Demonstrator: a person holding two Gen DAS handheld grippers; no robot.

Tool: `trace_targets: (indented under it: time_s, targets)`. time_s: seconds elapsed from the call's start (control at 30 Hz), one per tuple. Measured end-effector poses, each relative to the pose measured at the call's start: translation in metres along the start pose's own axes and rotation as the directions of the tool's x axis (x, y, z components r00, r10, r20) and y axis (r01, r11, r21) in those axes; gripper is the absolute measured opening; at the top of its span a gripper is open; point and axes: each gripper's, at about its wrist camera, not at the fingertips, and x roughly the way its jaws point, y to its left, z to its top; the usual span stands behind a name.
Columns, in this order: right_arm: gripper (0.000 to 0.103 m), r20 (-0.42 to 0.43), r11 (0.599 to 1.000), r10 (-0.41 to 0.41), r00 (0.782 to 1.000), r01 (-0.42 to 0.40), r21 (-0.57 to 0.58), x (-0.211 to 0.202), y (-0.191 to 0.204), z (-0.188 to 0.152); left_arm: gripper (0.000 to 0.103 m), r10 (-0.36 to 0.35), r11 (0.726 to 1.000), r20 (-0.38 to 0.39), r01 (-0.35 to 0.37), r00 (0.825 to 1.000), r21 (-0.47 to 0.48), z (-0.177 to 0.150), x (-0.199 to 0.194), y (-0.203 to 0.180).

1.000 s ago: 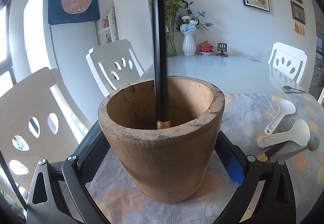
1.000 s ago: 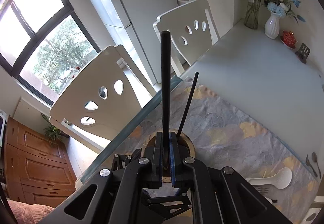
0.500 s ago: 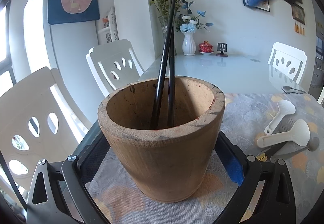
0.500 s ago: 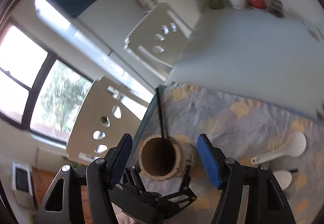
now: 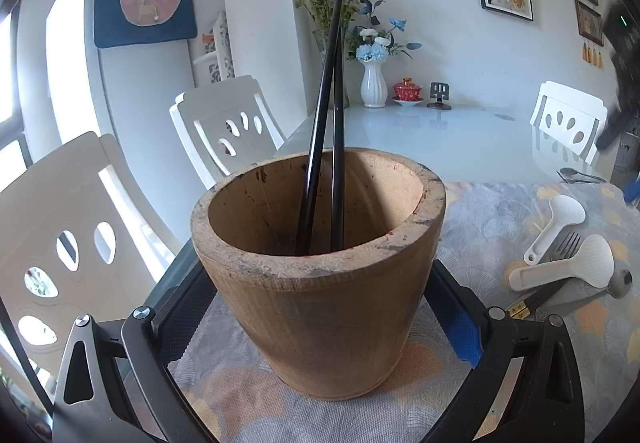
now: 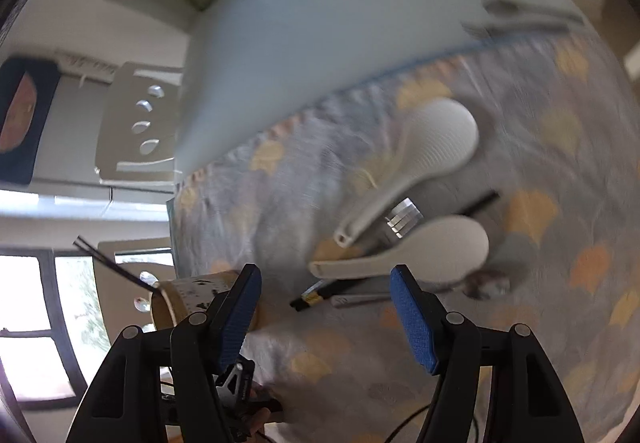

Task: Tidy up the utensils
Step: 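Move the right tool back to the utensils and grasp the metal spoon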

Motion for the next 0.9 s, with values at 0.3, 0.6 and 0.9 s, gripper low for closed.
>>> trace_targets:
  time_s: [0.3,0.6,0.9]
  targets:
    - [0.065,-0.108,0.987,-0.111,0.988,0.122,0.107,0.039,-0.050,-0.016,0.101,-0.002,1.000,-0.009,0.002,1.000,-0.002,-0.001,0.001,0.000]
    - [0.076,-0.102,0.937,-0.284,0.953,0.298,0.184,0.084,-0.056,-0.022,0.101,-0.004,1.000,-0.013,0.004,1.000,-0.004,0.000,0.003,-0.001]
    - [0.057,0.053,0.859,-0.481,0.875,0.482,-0.169,0.104,-0.011,-0.049,0.101,-0.001,1.000,-0.006,0.001,1.000,-0.002,-0.001,0.001,0.000]
